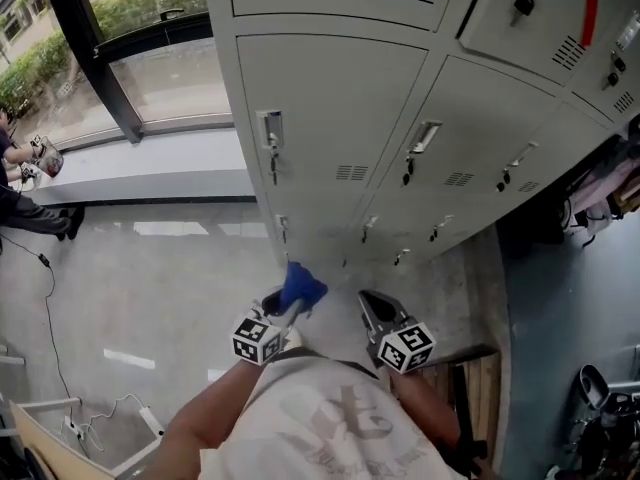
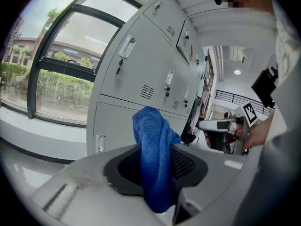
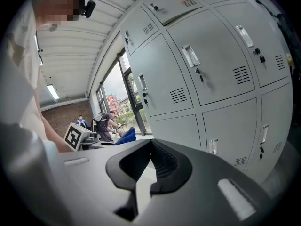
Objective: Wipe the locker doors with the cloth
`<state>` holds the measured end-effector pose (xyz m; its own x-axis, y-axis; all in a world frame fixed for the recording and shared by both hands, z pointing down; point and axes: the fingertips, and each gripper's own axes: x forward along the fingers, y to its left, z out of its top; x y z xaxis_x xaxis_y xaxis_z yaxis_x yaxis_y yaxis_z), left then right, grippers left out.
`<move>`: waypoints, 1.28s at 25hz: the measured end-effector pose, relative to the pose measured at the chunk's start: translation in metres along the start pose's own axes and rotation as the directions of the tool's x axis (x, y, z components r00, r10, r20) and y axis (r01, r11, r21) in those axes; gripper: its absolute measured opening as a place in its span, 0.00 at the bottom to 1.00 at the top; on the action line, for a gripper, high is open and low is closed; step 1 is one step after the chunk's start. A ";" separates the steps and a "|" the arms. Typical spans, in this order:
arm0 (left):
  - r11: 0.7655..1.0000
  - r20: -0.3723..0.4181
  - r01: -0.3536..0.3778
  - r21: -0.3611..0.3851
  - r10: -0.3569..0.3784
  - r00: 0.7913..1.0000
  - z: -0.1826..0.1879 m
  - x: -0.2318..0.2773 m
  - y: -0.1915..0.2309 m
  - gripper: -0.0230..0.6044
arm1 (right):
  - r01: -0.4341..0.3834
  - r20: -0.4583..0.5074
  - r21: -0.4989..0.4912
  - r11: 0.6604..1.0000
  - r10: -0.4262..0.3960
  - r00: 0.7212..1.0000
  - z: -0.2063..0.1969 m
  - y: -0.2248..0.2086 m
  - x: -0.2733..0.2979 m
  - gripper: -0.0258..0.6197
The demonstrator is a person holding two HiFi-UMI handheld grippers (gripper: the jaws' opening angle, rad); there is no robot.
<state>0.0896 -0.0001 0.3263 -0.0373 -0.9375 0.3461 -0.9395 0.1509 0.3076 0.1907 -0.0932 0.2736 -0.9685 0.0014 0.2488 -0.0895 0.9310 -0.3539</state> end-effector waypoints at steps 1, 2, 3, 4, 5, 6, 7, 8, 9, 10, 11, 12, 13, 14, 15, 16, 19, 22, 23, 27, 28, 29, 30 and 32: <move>1.000 0.002 0.006 -0.005 -0.006 1.000 0.002 -0.001 0.009 0.27 | 0.013 -0.007 0.001 1.000 -0.013 1.000 0.001 0.001 0.007 0.05; 1.000 0.002 0.011 -0.010 -0.011 1.000 0.004 -0.001 0.017 0.27 | 0.027 -0.013 0.006 1.000 -0.027 1.000 0.002 0.002 0.013 0.05; 1.000 0.001 0.012 -0.015 -0.012 1.000 0.006 0.000 0.024 0.27 | 0.039 -0.018 0.013 0.999 -0.039 0.999 0.003 0.002 0.017 0.05; 1.000 -0.002 0.007 -0.019 -0.007 1.000 0.007 0.001 0.033 0.27 | 0.050 -0.022 0.020 0.999 -0.049 0.999 0.004 0.002 0.022 0.05; 1.000 -0.006 -0.009 -0.025 0.009 1.000 0.008 0.001 0.043 0.27 | 0.059 -0.028 0.025 0.998 -0.058 0.998 0.005 0.002 0.026 0.05; 0.999 -0.011 -0.033 -0.032 0.033 0.999 0.008 0.002 0.053 0.27 | 0.066 -0.034 0.028 0.997 -0.065 0.997 0.005 0.002 0.031 0.05; 0.997 -0.016 -0.059 -0.041 0.058 0.998 0.008 0.002 0.064 0.27 | 0.070 -0.040 0.030 0.997 -0.068 0.997 0.005 0.003 0.036 0.05; 0.995 -0.019 -0.080 -0.052 0.079 0.997 0.008 0.002 0.073 0.27 | 0.072 -0.047 0.033 0.997 -0.070 0.996 0.004 0.004 0.040 0.05; 0.994 -0.017 -0.091 -0.062 0.091 0.996 0.009 0.003 0.080 0.27 | 0.072 -0.054 0.034 0.997 -0.070 0.996 0.003 0.005 0.043 0.05; 0.993 -0.012 -0.096 -0.070 0.095 0.995 0.011 0.005 0.085 0.27 | 0.071 -0.061 0.035 0.997 -0.068 0.996 0.002 0.005 0.047 0.05; 0.992 -0.005 -0.097 -0.075 0.097 0.995 0.014 0.006 0.089 0.27 | 0.068 -0.069 0.035 0.997 -0.066 0.995 0.001 0.005 0.050 0.05; 0.992 0.001 -0.099 -0.076 0.099 0.995 0.017 0.009 0.093 0.27 | 0.065 -0.077 0.035 0.997 -0.063 0.995 0.001 0.005 0.054 0.05; 0.992 0.007 -0.103 -0.075 0.104 0.995 0.020 0.011 0.097 0.27 | 0.062 -0.084 0.037 0.997 -0.059 0.995 0.000 0.003 0.058 0.05; 0.991 0.010 -0.109 -0.071 0.110 0.994 0.022 0.014 0.101 0.27 | 0.059 -0.089 0.040 0.997 -0.056 0.994 -0.001 0.001 0.062 0.05; 0.991 0.012 -0.117 -0.068 0.118 0.993 0.025 0.017 0.104 0.27 | 0.055 -0.094 0.046 0.997 -0.051 0.994 -0.002 -0.001 0.066 0.05; 0.990 0.012 -0.125 -0.066 0.126 0.992 0.027 0.019 0.107 0.27 | 0.050 -0.097 0.051 0.997 -0.045 0.994 -0.003 -0.002 0.070 0.05; 0.988 -0.001 -0.144 -0.064 0.144 0.990 0.031 0.027 0.114 0.27 | 0.031 -0.100 0.060 0.998 -0.025 0.995 -0.006 -0.012 0.081 0.05; 0.983 -0.019 -0.174 -0.061 0.173 0.985 0.032 0.039 0.120 0.27 | 0.016 -0.103 0.052 0.999 -0.011 0.995 -0.004 -0.032 0.087 0.05; 0.980 -0.025 -0.190 -0.062 0.189 0.982 0.032 0.043 0.124 0.27 | 0.010 -0.107 0.043 0.999 -0.005 0.994 -0.004 -0.038 0.089 0.05; 0.965 -0.039 -0.253 -0.064 0.251 0.967 0.039 0.052 0.142 0.27 | -0.030 -0.124 0.012 0.999 0.032 0.992 -0.005 -0.057 0.093 0.05; 0.963 -0.041 -0.261 -0.061 0.259 0.965 0.041 0.055 0.145 0.27 | -0.042 -0.125 0.009 0.999 0.043 0.991 -0.004 -0.061 0.092 0.05; 0.962 -0.043 -0.266 -0.058 0.264 0.964 0.043 0.058 0.147 0.27 | -0.053 -0.126 0.007 0.999 0.053 0.991 -0.004 -0.065 0.090 0.05; 0.961 -0.044 -0.269 -0.057 0.267 0.963 0.045 0.061 0.149 0.27 | -0.060 -0.128 0.005 0.998 0.060 0.990 -0.005 -0.068 0.088 0.05; 0.958 -0.039 -0.279 -0.061 0.277 0.960 0.048 0.066 0.152 0.27 | -0.061 -0.135 0.003 0.998 0.061 0.989 -0.006 -0.076 0.084 0.05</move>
<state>-0.0718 -0.0545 0.3529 -0.2829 -0.8459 0.4522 -0.8691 0.4255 0.2522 0.1180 -0.1619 0.3270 -0.9319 0.1076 0.3465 -0.0309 0.9279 -0.3714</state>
